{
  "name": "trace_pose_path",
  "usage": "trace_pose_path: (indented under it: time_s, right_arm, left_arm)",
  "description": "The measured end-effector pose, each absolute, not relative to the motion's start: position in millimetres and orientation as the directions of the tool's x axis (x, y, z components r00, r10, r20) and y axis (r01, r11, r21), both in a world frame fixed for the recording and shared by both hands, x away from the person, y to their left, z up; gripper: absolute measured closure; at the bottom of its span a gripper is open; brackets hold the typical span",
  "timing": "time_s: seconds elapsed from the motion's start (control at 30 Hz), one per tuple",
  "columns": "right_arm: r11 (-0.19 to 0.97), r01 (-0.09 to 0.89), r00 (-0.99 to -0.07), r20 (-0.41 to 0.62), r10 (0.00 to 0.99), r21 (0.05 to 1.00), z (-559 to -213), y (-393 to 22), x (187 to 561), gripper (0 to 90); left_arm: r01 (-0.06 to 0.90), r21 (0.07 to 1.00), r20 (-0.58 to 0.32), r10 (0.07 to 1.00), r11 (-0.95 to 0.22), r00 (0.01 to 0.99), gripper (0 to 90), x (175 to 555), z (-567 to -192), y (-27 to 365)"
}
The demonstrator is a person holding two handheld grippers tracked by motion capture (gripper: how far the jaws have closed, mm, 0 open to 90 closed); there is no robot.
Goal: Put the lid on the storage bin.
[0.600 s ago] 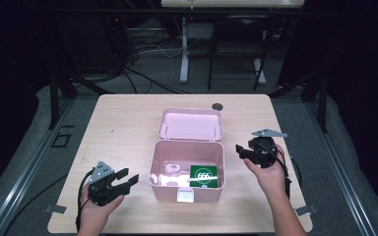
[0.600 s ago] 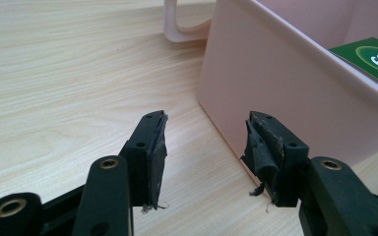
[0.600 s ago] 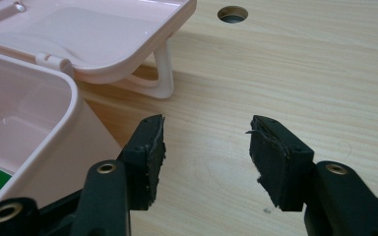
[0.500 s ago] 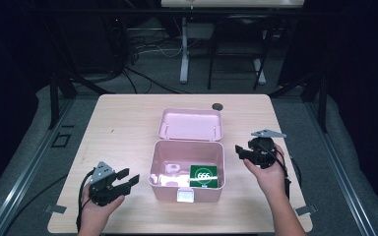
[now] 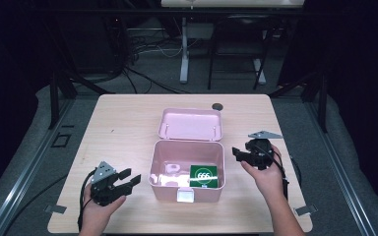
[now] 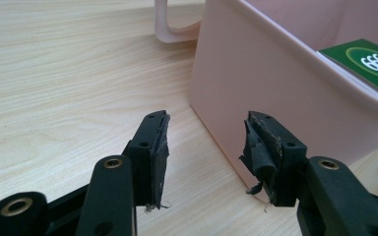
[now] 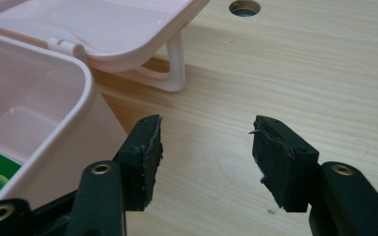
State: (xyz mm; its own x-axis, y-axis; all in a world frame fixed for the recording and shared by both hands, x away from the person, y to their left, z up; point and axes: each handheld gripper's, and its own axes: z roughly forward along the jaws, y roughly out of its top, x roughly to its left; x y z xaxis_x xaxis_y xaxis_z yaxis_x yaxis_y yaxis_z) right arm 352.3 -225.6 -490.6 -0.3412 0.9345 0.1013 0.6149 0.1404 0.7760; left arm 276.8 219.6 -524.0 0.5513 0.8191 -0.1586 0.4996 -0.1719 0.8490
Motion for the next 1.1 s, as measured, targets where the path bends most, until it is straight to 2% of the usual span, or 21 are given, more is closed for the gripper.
trace_pose_path:
  time_s: [0.3, 0.8, 1.1]
  right_arm:
    - [0.124, 0.657, -0.346, 0.151, 0.926, 0.744, -491, -220, 361, 45.0]
    - [0.114, 0.711, -0.369, 0.230, 0.900, 0.694, -460, -215, 371, 45.7]
    - [0.147, 0.714, -0.380, 0.202, 0.903, 0.685, -443, -212, 376, 45.9]
  left_arm:
    - [0.490, 0.856, -0.174, 0.802, -0.164, 0.572, 55.5, 281, -511, 216]
    - [0.459, 0.872, -0.170, 0.775, -0.169, 0.608, 60.6, 291, -477, 195]
    - [0.452, 0.875, -0.175, 0.758, -0.173, 0.629, 62.7, 293, -467, 186]
